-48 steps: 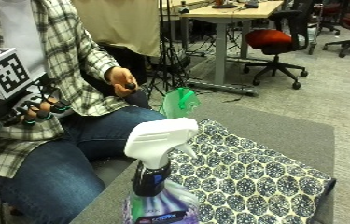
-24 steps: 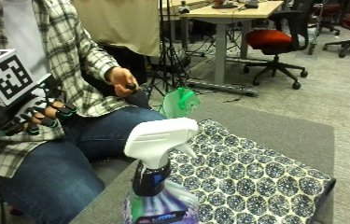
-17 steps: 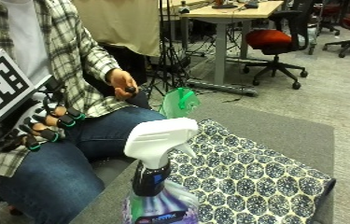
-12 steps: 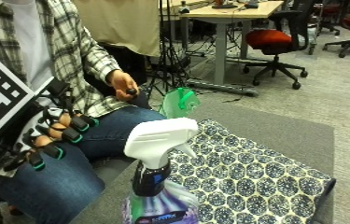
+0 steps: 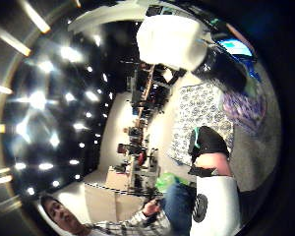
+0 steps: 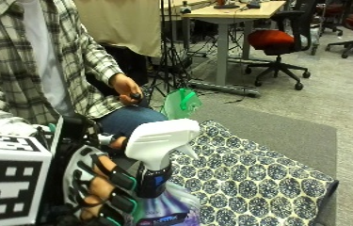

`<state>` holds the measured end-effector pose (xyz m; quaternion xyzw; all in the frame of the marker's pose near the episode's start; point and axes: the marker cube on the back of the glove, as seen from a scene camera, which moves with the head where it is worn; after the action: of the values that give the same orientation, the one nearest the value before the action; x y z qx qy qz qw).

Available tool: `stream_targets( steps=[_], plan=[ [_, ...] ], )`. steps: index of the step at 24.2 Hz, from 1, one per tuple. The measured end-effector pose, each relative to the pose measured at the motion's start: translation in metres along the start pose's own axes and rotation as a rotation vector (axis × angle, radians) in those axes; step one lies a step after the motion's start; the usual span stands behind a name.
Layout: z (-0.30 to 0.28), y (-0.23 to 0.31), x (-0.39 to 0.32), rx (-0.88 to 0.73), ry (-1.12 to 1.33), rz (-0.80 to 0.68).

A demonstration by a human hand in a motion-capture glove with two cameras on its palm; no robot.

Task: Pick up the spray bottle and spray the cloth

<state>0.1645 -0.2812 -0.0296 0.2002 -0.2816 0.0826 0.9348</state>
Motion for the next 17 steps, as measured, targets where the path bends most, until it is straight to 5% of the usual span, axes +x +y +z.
stream_targets(
  steps=[6, 17],
  plan=[
    [0.035, -0.051, 0.004, 0.024, -0.333, 0.199],
    [0.051, -0.079, 0.001, 0.143, -0.399, 0.22]
  ],
)
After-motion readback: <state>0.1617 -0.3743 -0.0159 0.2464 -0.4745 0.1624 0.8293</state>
